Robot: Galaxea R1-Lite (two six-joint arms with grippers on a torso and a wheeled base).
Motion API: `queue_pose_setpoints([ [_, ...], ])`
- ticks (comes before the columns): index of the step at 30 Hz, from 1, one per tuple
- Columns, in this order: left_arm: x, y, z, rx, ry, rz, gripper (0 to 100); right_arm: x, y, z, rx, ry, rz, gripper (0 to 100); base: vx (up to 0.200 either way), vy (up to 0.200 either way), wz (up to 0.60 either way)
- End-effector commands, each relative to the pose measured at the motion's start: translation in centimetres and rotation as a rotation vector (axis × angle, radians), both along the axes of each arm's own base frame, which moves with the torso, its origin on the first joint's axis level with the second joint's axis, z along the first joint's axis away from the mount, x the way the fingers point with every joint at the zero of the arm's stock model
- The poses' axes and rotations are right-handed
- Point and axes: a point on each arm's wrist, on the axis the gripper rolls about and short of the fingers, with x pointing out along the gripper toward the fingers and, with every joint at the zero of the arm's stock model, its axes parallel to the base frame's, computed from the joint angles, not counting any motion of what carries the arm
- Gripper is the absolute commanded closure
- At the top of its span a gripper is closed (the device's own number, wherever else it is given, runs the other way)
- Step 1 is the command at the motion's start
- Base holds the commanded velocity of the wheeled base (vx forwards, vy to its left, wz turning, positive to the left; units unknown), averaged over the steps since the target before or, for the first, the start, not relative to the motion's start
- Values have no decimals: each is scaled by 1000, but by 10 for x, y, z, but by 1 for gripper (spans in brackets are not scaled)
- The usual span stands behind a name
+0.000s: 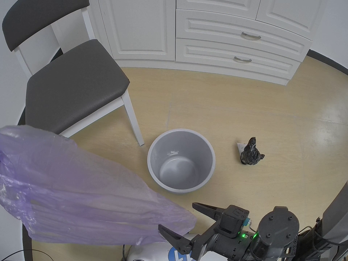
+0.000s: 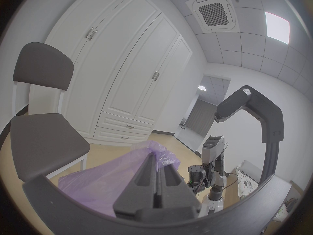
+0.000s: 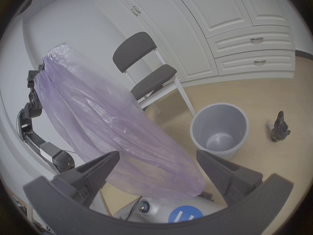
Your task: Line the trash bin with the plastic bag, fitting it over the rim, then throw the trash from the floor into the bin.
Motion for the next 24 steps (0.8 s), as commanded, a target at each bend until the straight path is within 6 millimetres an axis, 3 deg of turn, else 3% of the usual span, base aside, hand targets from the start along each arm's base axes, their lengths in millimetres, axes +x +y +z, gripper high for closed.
queue_pose_setpoints([
  [1,-2,1,0,-3,-8,-1,100,4,7,-34,-48,31,4,0,0,0,0],
  [24,-8,5,2,-20,-36,-2,100,11,15,-48,-51,76,-8,0,0,0,0],
])
